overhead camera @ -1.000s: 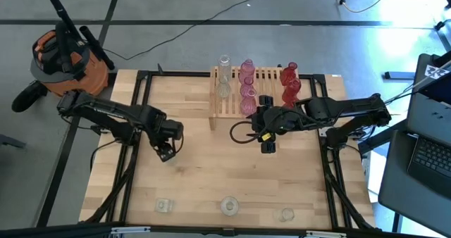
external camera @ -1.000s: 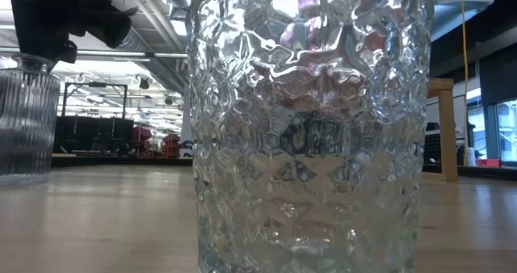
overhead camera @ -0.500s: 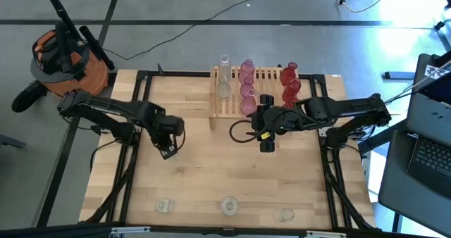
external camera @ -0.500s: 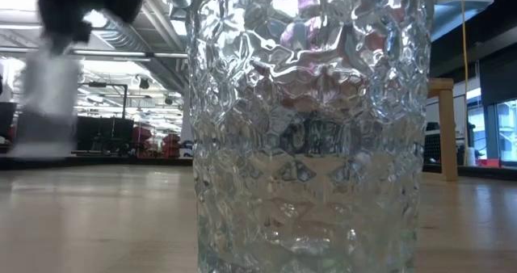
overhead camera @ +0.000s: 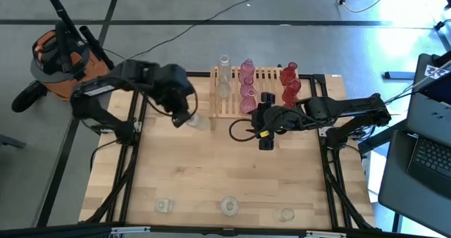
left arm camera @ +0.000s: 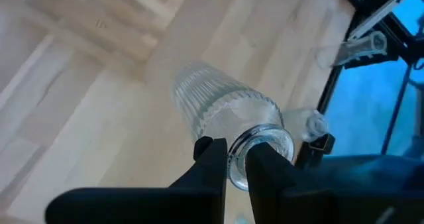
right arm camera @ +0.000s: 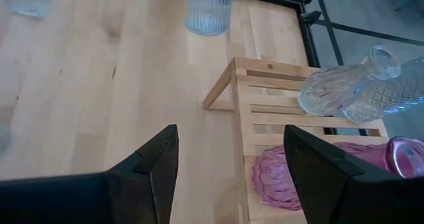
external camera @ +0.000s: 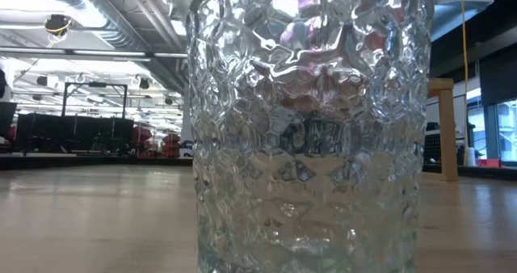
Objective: Sort vases onto shelf
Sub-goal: Put the transparent vase on the shelf aligned with the other transparent vase
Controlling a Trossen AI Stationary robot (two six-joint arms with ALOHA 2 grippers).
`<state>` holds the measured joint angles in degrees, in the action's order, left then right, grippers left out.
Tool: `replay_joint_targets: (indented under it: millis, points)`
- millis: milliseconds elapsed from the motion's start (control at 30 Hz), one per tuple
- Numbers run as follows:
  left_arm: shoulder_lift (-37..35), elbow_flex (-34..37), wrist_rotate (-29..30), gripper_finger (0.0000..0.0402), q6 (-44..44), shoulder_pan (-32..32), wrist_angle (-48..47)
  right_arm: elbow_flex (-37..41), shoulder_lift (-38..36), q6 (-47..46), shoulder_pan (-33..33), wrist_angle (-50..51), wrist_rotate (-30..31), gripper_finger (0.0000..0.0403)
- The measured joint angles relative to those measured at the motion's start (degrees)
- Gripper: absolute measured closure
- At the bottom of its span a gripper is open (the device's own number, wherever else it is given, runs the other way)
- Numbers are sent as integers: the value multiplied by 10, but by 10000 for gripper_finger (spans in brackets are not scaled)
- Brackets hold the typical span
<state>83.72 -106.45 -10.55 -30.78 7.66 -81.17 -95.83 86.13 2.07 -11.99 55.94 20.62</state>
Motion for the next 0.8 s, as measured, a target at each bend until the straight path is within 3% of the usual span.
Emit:
replay_joint_targets:
  millis: [267,433,800]
  points:
    - [167,-180,-1,374,97,30,-91,0,0,12,0,-3,24,182]
    - [221,-247,-10,374,132,50,-90,0,0,11,0,-3,24,182]
    - [229,-260,5,374,136,111,-89,0,0,-3,0,-4,23,182]
